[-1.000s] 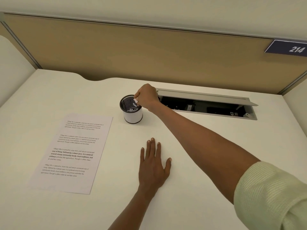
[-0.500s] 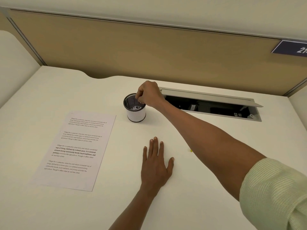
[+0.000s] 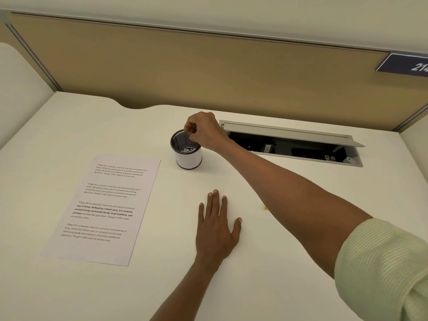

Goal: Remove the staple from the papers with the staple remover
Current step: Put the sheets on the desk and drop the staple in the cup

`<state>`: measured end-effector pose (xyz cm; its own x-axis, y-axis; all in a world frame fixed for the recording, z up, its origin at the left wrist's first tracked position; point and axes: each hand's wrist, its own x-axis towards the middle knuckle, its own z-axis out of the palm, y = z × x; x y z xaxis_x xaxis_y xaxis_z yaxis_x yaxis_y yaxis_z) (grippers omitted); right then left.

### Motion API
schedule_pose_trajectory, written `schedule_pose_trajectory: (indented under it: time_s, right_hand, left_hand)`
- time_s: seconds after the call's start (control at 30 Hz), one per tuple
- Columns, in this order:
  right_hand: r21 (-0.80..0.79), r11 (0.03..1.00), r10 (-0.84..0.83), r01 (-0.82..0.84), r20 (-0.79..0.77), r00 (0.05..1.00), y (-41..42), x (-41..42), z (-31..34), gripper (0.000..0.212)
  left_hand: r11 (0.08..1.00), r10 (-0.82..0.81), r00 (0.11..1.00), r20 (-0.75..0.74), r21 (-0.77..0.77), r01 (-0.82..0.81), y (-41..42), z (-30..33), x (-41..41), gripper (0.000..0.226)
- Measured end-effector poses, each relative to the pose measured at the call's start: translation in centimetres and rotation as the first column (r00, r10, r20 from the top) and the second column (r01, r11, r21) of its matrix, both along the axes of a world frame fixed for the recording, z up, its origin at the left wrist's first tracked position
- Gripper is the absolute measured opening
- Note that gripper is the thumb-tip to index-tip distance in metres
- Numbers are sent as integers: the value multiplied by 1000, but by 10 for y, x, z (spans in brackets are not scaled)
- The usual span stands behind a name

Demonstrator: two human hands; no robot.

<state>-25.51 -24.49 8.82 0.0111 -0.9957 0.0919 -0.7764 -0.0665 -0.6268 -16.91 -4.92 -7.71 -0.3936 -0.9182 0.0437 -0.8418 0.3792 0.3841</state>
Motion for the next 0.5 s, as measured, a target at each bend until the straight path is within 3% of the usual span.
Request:
schedule_pose_trajectory:
  time_s: [0.13, 0.27, 0.5]
  right_hand:
    - [-92, 996, 3, -9, -61, 998, 1, 1, -3, 25]
    - [-21, 999, 30, -32, -96, 995, -1, 3, -8, 39]
    - [-7, 1000, 0, 0, 46, 999, 6, 1, -9, 37]
  left_hand:
    - [1000, 3, 1000, 0, -3, -3, 0, 0, 0, 71]
    - [1000, 3, 1000, 1, -2, -3, 0, 1, 0, 71]
    - [1000, 3, 1000, -7, -17, -3, 0, 0, 0, 71]
